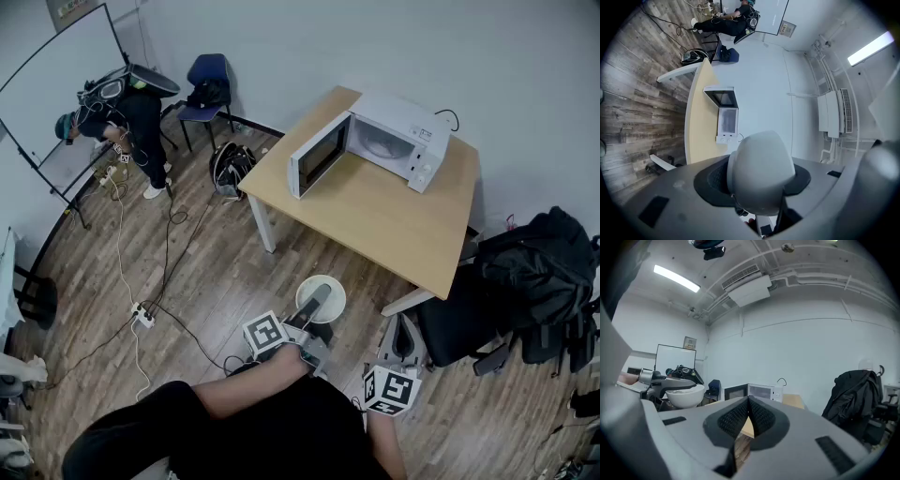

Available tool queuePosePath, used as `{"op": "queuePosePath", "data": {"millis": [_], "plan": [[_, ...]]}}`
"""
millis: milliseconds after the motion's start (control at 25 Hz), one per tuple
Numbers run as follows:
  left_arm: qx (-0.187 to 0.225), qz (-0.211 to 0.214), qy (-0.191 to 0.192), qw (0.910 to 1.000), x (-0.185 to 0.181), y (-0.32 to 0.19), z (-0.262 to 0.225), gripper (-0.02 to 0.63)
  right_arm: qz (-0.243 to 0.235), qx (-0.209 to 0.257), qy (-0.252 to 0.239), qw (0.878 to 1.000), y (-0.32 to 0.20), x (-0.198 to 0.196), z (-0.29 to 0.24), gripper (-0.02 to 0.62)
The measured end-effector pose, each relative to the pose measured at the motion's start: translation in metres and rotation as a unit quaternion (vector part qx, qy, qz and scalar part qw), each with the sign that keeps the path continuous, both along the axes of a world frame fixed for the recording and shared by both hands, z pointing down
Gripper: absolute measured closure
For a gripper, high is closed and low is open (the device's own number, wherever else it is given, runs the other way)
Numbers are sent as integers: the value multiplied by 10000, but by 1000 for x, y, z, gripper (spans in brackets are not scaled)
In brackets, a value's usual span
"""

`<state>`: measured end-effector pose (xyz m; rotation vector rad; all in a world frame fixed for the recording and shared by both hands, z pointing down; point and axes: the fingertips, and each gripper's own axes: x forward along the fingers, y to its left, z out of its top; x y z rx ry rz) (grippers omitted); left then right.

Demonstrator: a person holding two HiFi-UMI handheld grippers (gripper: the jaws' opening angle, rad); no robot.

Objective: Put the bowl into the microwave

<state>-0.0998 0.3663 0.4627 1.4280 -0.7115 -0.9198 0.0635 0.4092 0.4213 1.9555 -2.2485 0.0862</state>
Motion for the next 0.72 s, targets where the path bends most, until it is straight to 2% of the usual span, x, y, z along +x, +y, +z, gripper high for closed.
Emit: {"op": "queuePosePath", "data": {"millis": [400, 560, 720], "plan": [[-3, -105, 10, 9999, 7, 9, 2, 385, -73, 92, -506, 9986, 7, 21, 9, 535], [23, -123, 70, 9999, 4, -4, 7, 385, -77, 29, -589, 9982, 10, 25, 16, 535], [-113, -177, 66, 9998, 8, -43, 20, 385, 71, -223, -591, 9980, -10, 38, 34, 535]]}}
